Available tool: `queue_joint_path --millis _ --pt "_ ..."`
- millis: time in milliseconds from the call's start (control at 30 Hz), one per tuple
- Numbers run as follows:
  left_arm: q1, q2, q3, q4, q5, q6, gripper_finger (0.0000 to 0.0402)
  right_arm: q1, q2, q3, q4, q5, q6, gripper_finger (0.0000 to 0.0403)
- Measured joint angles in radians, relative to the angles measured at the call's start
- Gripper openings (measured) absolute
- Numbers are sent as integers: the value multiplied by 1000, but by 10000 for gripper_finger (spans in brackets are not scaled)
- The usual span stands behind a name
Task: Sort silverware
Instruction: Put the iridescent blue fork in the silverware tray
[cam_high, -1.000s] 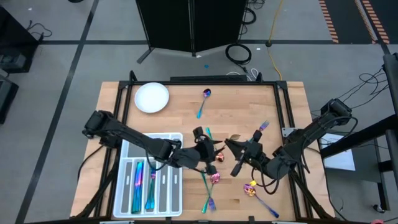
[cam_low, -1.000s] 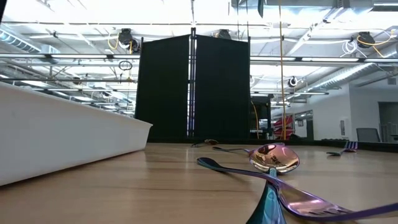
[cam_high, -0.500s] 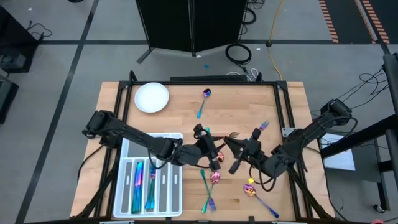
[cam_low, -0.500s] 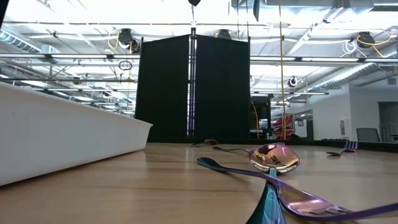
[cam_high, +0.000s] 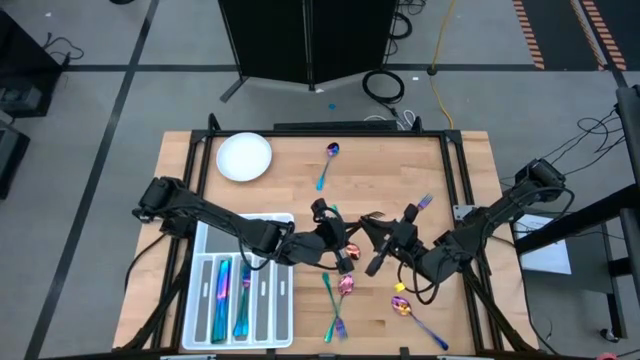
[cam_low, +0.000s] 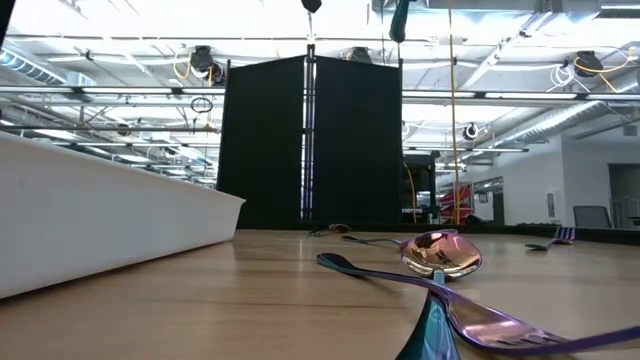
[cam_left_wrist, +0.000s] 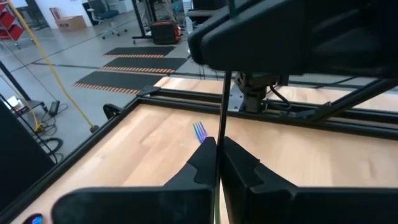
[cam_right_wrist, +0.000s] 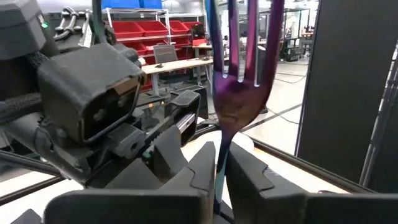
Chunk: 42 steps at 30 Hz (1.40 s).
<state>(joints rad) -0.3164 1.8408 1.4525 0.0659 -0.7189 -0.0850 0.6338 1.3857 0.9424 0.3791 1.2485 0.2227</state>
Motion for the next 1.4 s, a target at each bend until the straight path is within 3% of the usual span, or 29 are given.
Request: queue_joint_path --millis 167,367,600,767,1000,1233,1400 --pt "0 1 1 3 -15 21 4 0 0 0 3 -35 -12 63" --pt "1 -8 20 -10 -21 62 3 28 -29 0 -2 -44 -152 129" --pt "8 -147 22 -157 42 -22 2 128 -91 0 -127 -50 -142 169" --pt "33 -261 22 -430 204 -357 1 178 -96 1 -231 -48 -44 168" --pt "-29 -287 23 -823 254 -746 4 186 -92 0 -322 -46 65 163" --pt "-191 -287 -20 -1133 285 -1179 5 210 -92 0 -341 -101 132 163" --pt "-355 -288 -79 -1179 274 -1512 5 217 -96 0 -338 -100 133 162"
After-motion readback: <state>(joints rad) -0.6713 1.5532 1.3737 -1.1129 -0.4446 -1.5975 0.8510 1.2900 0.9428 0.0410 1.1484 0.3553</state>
